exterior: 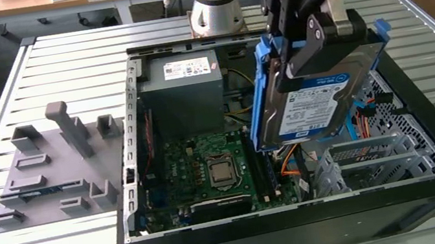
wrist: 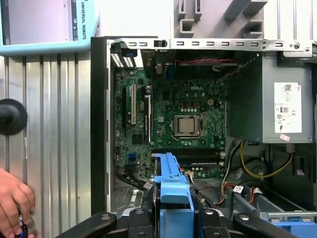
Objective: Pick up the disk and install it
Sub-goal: 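Insert the disk into the insertion slot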
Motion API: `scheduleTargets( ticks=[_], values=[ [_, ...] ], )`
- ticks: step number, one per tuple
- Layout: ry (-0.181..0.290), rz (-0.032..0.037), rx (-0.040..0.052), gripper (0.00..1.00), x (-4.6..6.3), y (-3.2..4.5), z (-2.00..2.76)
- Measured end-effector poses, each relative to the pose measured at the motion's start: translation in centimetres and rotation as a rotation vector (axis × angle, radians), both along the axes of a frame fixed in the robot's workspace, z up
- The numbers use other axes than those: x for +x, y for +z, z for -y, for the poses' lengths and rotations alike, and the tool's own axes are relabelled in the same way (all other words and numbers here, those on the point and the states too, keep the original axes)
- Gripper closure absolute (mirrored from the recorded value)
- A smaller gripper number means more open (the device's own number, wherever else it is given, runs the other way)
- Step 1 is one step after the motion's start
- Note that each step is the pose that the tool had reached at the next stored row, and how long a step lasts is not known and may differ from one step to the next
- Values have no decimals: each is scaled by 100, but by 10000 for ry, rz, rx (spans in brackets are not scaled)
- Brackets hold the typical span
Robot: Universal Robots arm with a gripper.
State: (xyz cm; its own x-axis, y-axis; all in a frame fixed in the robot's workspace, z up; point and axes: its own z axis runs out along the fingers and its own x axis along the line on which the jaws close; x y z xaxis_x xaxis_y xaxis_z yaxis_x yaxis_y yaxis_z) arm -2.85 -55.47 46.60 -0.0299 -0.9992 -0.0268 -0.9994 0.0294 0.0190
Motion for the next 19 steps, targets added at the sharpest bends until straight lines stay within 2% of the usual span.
scheduleTargets(
  ticks=[5, 14, 19],
  values=[
    [1, 0, 1, 63, 26, -6, 60],
    [1, 0, 0, 63, 164, -24, 85],
    [0, 1, 2, 63, 192, -40, 113]
  ],
)
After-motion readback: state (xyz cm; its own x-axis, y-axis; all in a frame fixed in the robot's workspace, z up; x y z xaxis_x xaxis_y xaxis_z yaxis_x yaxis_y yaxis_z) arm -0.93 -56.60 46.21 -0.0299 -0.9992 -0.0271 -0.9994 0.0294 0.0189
